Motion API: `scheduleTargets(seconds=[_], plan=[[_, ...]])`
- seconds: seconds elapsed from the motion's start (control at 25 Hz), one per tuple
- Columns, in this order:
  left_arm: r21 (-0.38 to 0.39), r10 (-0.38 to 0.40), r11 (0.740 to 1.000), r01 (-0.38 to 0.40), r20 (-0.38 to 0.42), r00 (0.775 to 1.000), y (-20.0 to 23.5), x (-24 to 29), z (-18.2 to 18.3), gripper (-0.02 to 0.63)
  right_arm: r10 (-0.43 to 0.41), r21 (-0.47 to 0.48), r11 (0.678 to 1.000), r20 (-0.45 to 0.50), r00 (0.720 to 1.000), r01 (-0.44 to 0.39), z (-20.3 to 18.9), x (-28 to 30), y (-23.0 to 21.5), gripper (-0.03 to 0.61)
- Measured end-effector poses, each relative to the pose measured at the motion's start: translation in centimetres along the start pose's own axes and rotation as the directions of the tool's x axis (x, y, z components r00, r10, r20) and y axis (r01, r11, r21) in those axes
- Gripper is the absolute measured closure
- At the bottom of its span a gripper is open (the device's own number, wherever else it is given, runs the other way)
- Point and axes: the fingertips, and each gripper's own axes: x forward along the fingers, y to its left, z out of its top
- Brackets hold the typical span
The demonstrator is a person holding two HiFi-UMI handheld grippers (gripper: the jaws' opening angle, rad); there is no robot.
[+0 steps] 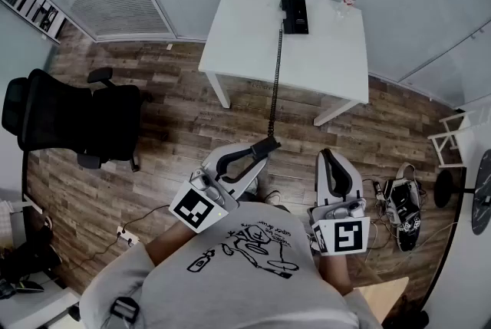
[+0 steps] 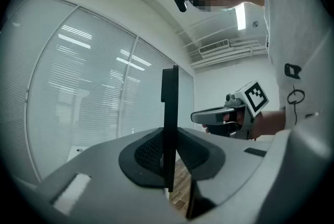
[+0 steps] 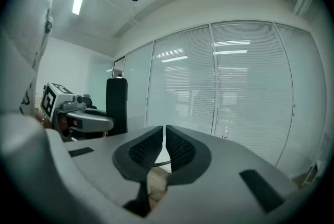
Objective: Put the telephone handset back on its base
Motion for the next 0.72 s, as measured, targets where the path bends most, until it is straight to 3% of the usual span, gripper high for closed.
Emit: scheduleTargets(seconds=[0.72], plan=[[-0.018, 0.022, 1.000, -0.022, -0.024, 0.999, 4.0, -0.9, -1.3, 0.545, -0.003, 0.045, 0.999, -0.001, 1.000, 0.003, -0.5, 3.4, 0.1, 0.560]])
